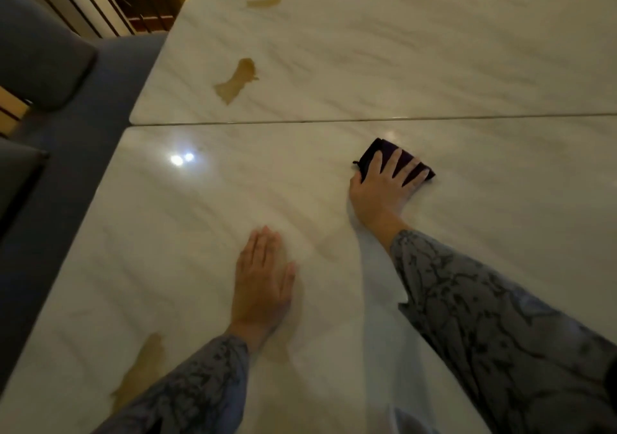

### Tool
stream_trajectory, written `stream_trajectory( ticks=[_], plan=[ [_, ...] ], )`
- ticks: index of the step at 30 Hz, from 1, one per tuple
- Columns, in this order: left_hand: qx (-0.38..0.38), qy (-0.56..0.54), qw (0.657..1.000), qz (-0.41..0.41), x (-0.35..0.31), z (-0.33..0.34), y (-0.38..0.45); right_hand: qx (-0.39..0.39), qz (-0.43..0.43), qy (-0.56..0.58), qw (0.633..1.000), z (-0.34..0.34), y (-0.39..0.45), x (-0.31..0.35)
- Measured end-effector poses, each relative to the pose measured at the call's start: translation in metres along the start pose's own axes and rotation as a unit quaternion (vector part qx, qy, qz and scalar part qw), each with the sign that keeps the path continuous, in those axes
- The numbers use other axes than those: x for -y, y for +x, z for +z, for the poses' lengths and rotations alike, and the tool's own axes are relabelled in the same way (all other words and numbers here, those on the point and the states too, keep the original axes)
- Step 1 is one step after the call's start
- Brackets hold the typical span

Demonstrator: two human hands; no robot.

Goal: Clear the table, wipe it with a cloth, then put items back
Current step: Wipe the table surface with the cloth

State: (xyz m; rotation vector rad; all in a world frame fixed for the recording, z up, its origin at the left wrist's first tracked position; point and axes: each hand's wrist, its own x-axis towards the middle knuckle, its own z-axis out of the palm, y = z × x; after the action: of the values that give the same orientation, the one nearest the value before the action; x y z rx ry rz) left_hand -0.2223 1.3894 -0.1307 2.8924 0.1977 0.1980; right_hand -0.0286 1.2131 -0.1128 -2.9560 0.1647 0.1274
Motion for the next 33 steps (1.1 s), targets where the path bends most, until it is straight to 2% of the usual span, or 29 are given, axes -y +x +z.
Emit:
stream_trajectory(
  ticks=[5, 10, 14, 17, 20, 23, 25, 27, 30, 33],
  plan=[
    [0.013, -0.001, 1.000, -0.014, -0.002, -0.002, -0.003, 0.014, -0.065, -0.029, 0.997, 0.002, 0.034, 0.046],
    [0.037, -0.006, 0.999, -0.016, -0.004, -0.006, -0.003, 0.023, -0.116, -0.027, 0.993, 0.012, 0.026, 0.089],
    [0.053, 0.006, 0.998, -0.016, -0.005, -0.006, -0.003, 0.032, -0.207, -0.023, 0.978, 0.018, -0.011, 0.086],
    [0.054, 0.010, 0.998, -0.015, -0.005, -0.005, -0.001, 0.019, -0.231, 0.008, 0.973, 0.019, -0.046, 0.063],
    [0.039, -0.004, 0.999, -0.010, -0.004, -0.003, -0.001, -0.004, -0.167, 0.020, 0.986, 0.020, -0.053, 0.022],
    [0.034, -0.005, 0.999, -0.009, -0.003, -0.002, -0.002, -0.052, -0.010, 0.023, 0.998, 0.013, -0.025, -0.017],
    [0.035, -0.002, 0.999, -0.011, -0.003, -0.002, -0.002, -0.048, 0.095, 0.017, 0.994, 0.005, 0.001, -0.031],
    [0.039, -0.001, 0.999, -0.011, -0.004, -0.002, -0.003, -0.037, 0.155, -0.003, 0.987, -0.003, 0.024, -0.031],
    [0.042, -0.009, 0.999, -0.010, -0.004, -0.002, -0.003, -0.018, 0.170, -0.025, 0.985, -0.004, 0.056, -0.007],
    [0.047, -0.003, 0.999, -0.010, -0.004, -0.003, -0.002, -0.008, 0.094, -0.026, 0.995, 0.001, 0.074, 0.036]
  ],
)
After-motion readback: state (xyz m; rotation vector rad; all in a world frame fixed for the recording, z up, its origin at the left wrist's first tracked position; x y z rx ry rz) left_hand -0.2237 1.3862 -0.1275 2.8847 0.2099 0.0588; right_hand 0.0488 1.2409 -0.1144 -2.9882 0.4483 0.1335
